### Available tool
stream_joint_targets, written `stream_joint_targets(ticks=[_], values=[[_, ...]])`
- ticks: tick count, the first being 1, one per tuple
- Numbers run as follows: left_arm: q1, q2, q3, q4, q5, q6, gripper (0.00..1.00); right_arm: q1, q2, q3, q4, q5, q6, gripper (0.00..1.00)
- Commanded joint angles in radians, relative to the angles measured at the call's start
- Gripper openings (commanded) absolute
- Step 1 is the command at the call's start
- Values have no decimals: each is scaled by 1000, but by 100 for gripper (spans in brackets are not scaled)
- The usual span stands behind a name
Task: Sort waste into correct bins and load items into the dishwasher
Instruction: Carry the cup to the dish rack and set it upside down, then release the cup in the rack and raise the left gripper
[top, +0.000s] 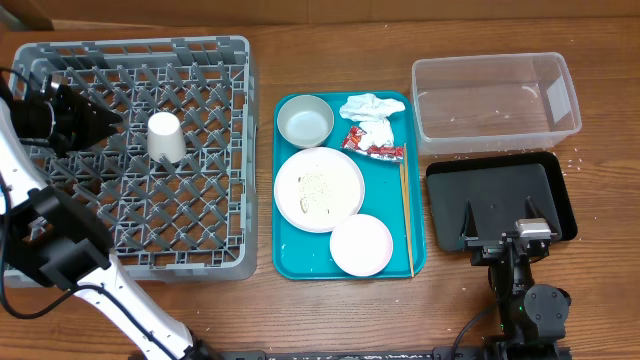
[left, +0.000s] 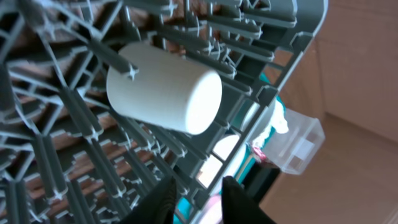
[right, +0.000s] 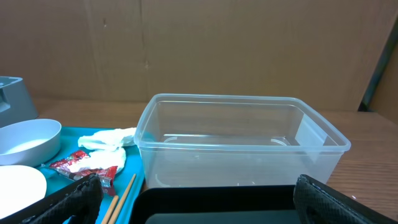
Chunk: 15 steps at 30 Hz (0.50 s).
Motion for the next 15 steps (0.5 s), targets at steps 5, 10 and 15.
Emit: stream_joint_targets(ticks=[5,10,15], values=[[-159,-58,39,89,-209,24,12,6,-12,-11,3,-2,0,100],[-282,-56,39,116,-507,-25,4,6,-12,-11,3,-2,0,100],[-360,-52,39,122,-748,-124,4,6,-11,-11,3,-2,0,100]])
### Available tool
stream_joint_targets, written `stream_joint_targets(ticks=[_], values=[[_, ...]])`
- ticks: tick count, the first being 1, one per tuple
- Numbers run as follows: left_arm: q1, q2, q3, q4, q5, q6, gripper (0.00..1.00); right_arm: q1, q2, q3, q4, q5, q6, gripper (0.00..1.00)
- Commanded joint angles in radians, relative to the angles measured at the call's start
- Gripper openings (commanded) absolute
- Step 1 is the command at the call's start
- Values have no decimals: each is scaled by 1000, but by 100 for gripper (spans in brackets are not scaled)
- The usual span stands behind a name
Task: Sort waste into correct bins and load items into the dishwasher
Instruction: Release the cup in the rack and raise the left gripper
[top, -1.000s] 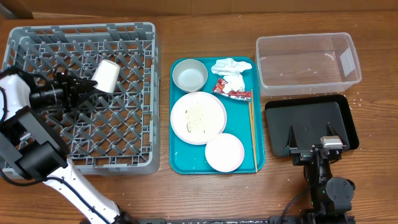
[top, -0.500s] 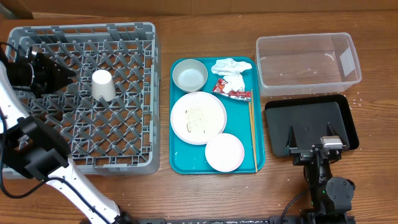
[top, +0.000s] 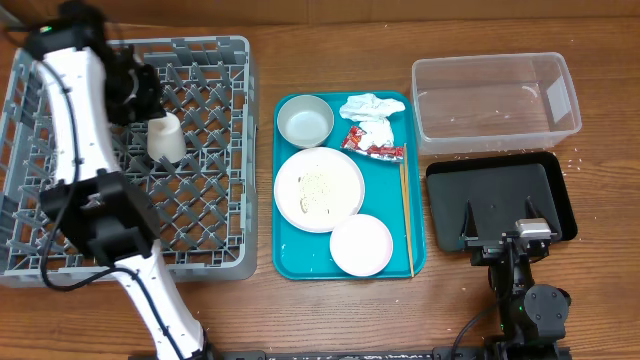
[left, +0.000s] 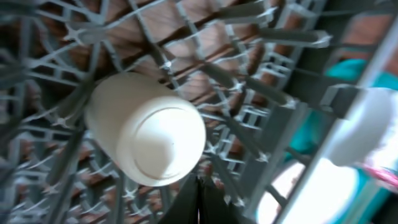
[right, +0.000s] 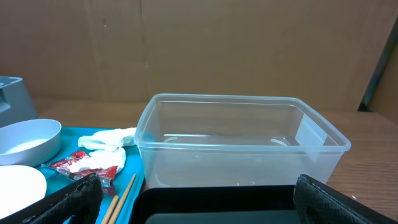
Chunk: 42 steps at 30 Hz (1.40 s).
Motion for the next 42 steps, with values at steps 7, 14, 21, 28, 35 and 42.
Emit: stream_joint_targets(ticks=[7,14,21,28,35,42], values=[[-25,-27,-18,44,-265,-72,4,6,-12,-11,3,-2,0,100],[-15,-27,-91,66,-246,-71,4,6,-11,-11,3,-2,0,100],[-16,-27,-98,80,-239,-74,4,6,-12,-11,3,-2,0,100],[-4,-53,6,0,-235,-143,4,6,-12,-11,3,-2,0,100],[-31,-110,87,19,-1,-35,4,6,-12,-11,3,-2,0,100],[-69,-85,-19,55,-63,-29,4,6,-12,-11,3,-2,0,100]])
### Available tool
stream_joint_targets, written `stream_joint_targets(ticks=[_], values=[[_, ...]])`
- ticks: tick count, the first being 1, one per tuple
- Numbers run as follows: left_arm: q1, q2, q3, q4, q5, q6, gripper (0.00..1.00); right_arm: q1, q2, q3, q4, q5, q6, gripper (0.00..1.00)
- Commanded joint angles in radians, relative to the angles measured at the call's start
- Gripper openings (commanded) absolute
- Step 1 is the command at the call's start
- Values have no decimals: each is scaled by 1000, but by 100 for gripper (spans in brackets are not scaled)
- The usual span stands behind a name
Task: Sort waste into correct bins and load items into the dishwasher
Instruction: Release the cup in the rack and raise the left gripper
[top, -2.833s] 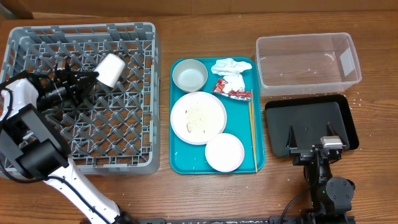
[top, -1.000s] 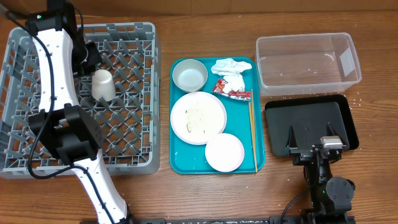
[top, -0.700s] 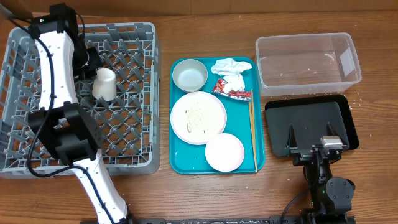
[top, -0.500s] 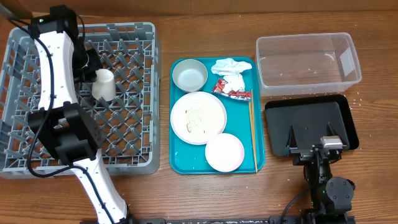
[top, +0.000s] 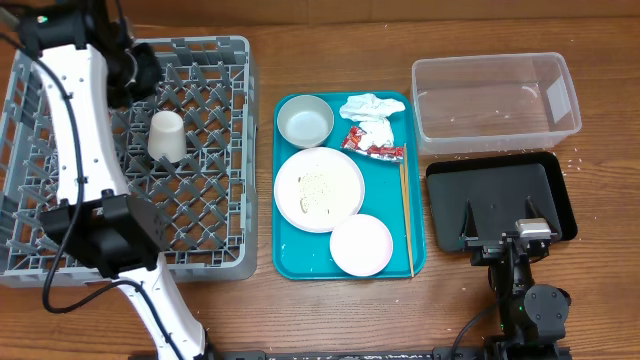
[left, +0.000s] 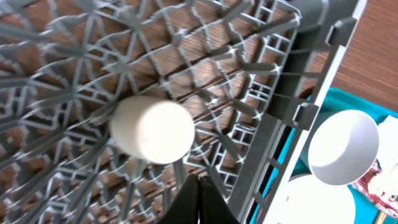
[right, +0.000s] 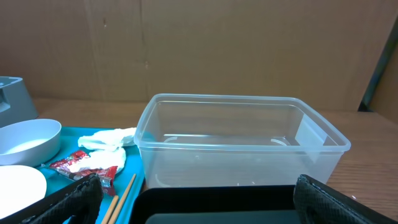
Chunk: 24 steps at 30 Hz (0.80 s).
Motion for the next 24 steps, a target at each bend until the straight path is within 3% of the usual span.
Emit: stream_joint_targets(ticks=[1,5,15,24], values=[[-10,18,-80,23,-6,24,4,6,-11,-11,3,-2,0,100],[-5,18,-145,50,-92,-31,4,6,-12,-11,3,-2,0,100],[-3,18,-303,141,-116,-31,4,6,-12,-11,3,-2,0,100],[17,18,-307,67,-319,-65,4,6,-11,-11,3,-2,0,100]])
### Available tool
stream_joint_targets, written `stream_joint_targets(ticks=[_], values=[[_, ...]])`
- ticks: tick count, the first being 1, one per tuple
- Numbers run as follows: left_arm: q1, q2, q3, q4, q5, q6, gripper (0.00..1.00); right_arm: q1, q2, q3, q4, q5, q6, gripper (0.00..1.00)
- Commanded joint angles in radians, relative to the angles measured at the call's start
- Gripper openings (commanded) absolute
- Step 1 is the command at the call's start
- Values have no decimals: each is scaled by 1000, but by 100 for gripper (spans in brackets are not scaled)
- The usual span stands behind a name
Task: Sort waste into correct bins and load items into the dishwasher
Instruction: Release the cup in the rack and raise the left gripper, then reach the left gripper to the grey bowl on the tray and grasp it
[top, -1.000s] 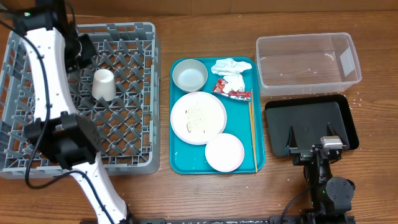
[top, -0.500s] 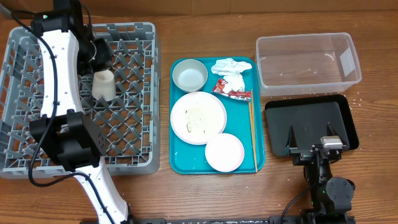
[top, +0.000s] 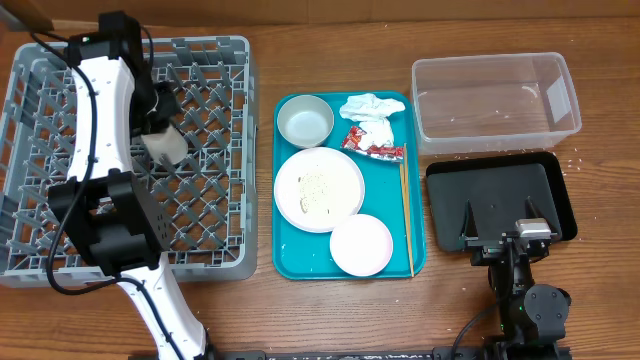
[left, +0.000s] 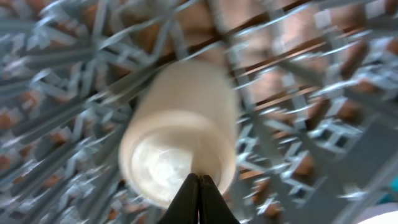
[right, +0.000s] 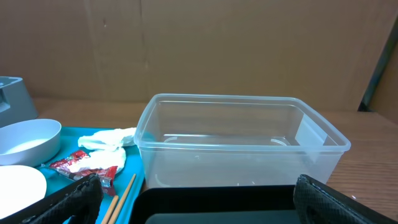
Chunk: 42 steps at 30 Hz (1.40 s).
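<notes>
A white cup (top: 166, 150) stands in the grey dish rack (top: 210, 215). My left gripper (top: 158, 128) hangs just over it, on its far side. In the left wrist view the cup (left: 180, 134) fills the middle, blurred, and my left gripper (left: 199, 185) is shut with its fingertips pressed together over the cup's near rim, nothing between them. My right gripper (right: 199, 194) rests open over the black bin (right: 217, 205). On the teal tray (top: 290, 262) lie a bowl (top: 305, 121), a plate (top: 319, 189), a small dish (top: 361, 244), a crumpled tissue (top: 372, 107), a red wrapper (top: 373, 145) and chopsticks (top: 405, 215).
A clear plastic bin (top: 495, 95) stands at the back right, with the black bin (top: 500, 195) in front of it. My left arm (top: 100, 120) stretches over the rack's left half. The rack's prongs stand close around the cup.
My left gripper, still shut, has moved from the rack's far left corner down and right, and is now right at the cup. The right arm has not moved.
My left gripper was open low in the rack, left of the cup. Then it was shut just above the cup. Then it stood farther off, near the rack's back edge. Now it is close over the cup again. The tray's contents are unchanged.
</notes>
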Motion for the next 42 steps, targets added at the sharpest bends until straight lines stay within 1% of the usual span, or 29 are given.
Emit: stream_joint_targets(ticks=[1,4,6,9,11,15,16,19,21,22,24,25,26,27,28,30,32,33,36,38,40,42], values=[[24,13,3,-47,-138,-37,4,6,-12,-11,3,-2,-1,100],[35,13,52,-102,-177,-85,4,6,-12,-11,3,-2,-1,100],[46,13,101,-146,-174,-109,4,6,-11,-11,3,-2,-1,100],[47,13,209,-215,-137,-110,4,6,-11,-11,3,-2,-1,100],[47,13,286,-250,-87,-101,4,6,-11,-11,3,-2,-1,100],[20,13,449,-288,132,-2,4,6,-11,-11,3,-2,-1,100],[11,10,480,-288,211,15,4,6,-11,-11,3,-2,-1,100],[-41,9,527,-269,422,66,5,6,-12,-11,3,-2,-1,100],[-83,10,527,-235,486,94,9,6,-12,-11,3,-2,-1,100],[-105,11,526,-224,480,95,13,6,-12,-11,3,-2,-1,100],[-167,16,518,-198,461,109,27,6,-12,-11,3,-2,-1,100],[-203,19,513,-184,447,113,44,6,-12,-11,3,-2,-1,100],[-227,20,510,-175,436,112,64,6,-12,-11,3,-2,-1,100],[-259,22,500,-159,421,112,79,6,-12,-11,3,-2,-1,100],[-296,23,488,-140,401,113,82,6,-11,-11,3,-2,-1,100],[-372,27,458,-92,342,111,82,6,-11,-11,3,-2,-1,100],[-429,33,426,-51,285,111,80,6,-12,-11,3,-2,-1,100],[-473,37,394,-14,232,111,77,6,-12,-11,3,-2,-1,100],[-550,53,325,63,98,89,74,6,-12,-11,3,-2,-1,100],[-592,75,284,114,15,56,67,6,-12,-11,3,-2,-1,100],[-629,101,250,167,3,72,63,6,-12,-11,3,-2,-1,100],[-661,136,233,203,-9,128,61,6,-12,-11,3,-2,-1,100]])
